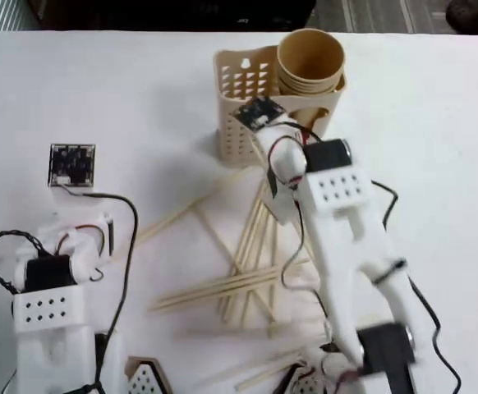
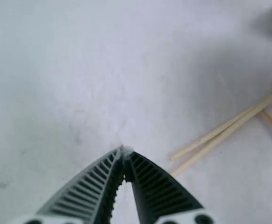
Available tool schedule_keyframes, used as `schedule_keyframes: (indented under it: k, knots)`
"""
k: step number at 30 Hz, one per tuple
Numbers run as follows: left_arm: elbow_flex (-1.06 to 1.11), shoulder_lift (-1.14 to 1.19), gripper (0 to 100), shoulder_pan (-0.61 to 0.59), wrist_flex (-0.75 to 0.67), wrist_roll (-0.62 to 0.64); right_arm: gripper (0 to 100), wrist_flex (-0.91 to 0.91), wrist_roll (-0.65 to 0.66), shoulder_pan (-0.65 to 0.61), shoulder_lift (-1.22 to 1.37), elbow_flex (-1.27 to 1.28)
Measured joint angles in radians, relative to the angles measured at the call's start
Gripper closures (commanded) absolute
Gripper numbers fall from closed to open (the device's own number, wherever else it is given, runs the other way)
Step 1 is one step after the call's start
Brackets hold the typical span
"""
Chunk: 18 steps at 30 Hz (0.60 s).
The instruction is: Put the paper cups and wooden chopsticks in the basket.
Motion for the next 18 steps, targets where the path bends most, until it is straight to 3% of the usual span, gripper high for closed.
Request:
schedule_keyframes:
  k: [11,18]
  knots:
    - [0.0,0.0,98,0.0,0.0,0.0,98.1,-0.084,-0.002,-0.034,-0.155,-0.137]
    - [0.0,0.0,98,0.0,0.0,0.0,98.1,-0.12,-0.13,-0.034,-0.155,-0.339]
